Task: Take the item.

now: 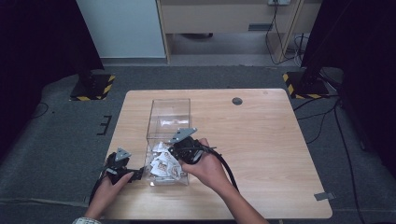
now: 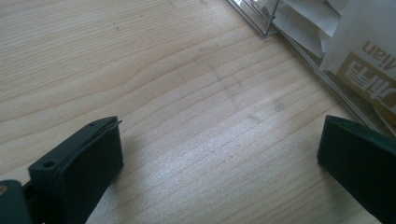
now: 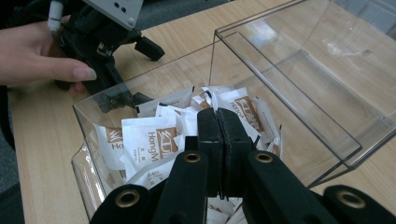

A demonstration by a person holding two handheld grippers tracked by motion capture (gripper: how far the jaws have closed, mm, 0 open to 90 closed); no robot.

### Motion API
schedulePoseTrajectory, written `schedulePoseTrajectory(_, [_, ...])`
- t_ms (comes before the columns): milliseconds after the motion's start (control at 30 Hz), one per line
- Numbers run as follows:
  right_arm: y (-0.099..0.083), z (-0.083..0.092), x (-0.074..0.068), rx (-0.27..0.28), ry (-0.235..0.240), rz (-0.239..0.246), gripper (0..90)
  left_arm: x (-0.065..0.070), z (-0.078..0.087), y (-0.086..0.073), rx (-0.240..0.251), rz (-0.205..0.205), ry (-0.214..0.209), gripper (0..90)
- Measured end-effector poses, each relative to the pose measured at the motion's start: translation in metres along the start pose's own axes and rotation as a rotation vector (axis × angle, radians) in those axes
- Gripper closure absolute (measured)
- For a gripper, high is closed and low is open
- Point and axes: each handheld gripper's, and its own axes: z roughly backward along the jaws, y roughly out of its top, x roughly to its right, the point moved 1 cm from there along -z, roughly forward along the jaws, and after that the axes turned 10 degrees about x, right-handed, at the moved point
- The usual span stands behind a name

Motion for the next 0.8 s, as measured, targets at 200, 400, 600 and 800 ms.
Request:
schedulePoseTrajectory(200, [0.005,0.007,0.003,0.013,-0.006,0.001,89.1,0.0,0.0,0.0,0.0,0.001,-0.003,0.0])
schedulePoseTrajectory(400, [0.009,0.016,0.01,0.037,-0.015,-0.004,89.0,0.0,0.0,0.0,-0.001,0.003,-0.004,0.0])
schedulePoseTrajectory(600, [0.014,0.027,0.016,0.059,-0.026,-0.013,89.0,0.001,0.0,0.0,0.0,0.015,-0.019,0.0])
schedulePoseTrajectory(800, [0.019,0.036,0.021,0.072,-0.036,-0.013,89.0,0.001,0.0,0.0,-0.002,0.008,-0.01,0.0])
